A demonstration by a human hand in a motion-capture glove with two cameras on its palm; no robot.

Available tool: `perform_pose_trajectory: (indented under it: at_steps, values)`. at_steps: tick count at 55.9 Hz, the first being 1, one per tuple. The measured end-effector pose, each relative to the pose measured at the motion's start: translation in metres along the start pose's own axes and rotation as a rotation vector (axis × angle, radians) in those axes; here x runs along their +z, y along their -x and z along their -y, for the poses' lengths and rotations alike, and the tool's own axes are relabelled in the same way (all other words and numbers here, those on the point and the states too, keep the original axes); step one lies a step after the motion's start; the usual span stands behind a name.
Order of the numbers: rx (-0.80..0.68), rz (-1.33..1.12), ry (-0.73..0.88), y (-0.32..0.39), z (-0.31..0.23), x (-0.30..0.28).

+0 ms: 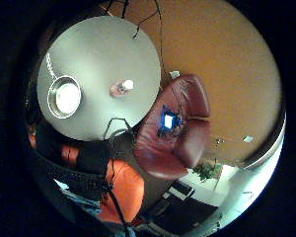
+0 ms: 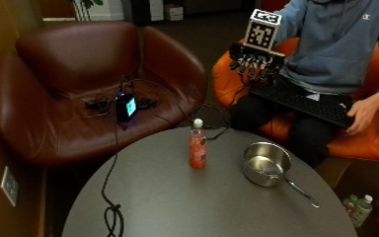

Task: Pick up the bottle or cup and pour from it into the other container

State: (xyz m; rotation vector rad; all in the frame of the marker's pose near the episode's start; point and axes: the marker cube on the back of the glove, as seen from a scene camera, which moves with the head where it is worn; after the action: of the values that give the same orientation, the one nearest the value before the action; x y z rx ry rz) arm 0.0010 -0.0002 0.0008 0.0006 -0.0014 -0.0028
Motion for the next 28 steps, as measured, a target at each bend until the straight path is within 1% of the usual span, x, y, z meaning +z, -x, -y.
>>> perform_pose_trajectory:
  at_steps: [6, 12, 21, 28]
  values:
    - [-0.016, 0.012, 0.004, -0.005, 0.002, 0.003]
    - [-0.048, 0.031, -0.035, -0.007, 0.001, 0.005]
    - [-0.076, 0.018, -0.032, -0.019, 0.005, 0.006]
    - [-0.057, 0.015, -0.023, -0.035, 0.008, 0.005]
